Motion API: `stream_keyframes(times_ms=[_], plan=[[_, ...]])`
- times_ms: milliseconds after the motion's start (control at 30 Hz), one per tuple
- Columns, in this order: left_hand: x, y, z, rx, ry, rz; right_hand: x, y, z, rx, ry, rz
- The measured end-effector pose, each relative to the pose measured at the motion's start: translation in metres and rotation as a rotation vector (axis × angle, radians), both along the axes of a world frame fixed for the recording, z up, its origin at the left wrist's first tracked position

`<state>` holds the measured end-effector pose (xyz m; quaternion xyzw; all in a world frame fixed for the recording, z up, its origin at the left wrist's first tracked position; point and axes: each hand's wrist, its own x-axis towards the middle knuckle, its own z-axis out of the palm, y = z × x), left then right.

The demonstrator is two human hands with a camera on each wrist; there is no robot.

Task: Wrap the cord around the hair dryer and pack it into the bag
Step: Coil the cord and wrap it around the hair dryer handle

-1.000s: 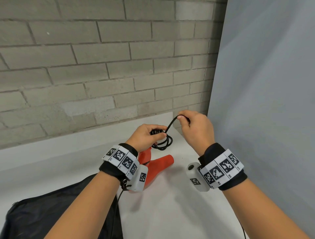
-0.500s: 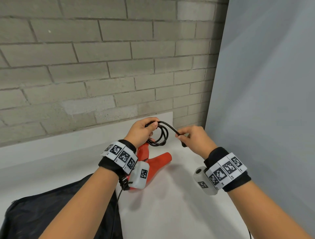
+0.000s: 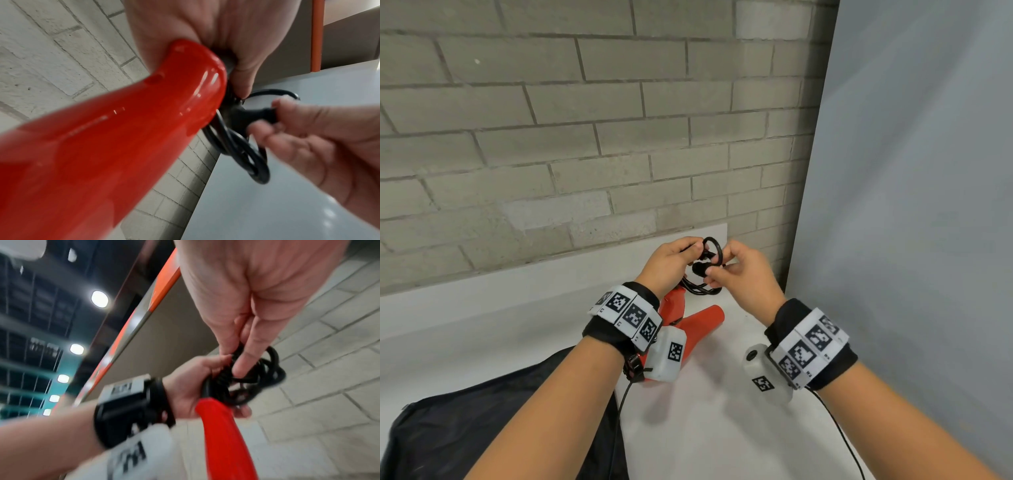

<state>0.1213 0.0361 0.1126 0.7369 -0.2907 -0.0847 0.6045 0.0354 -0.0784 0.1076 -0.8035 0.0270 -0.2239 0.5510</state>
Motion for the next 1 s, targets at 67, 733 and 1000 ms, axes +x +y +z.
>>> stream_keyframes(times_ms=[67, 733, 1000], plan=[[-0.002, 0.000, 0.000, -0.003, 0.006, -0.013, 0.006, 0.006, -0.010, -0.207, -0.017, -0.087], [-0.016, 0.004, 0.007, -0.022, 0.112, -0.101, 0.014, -0.022, -0.024, -0.478, 0.166, 0.246], [-0.010, -0.002, 0.005, -0.004, 0.077, -0.053, 0.008, -0.043, -0.028, -0.539, 0.181, 0.019]])
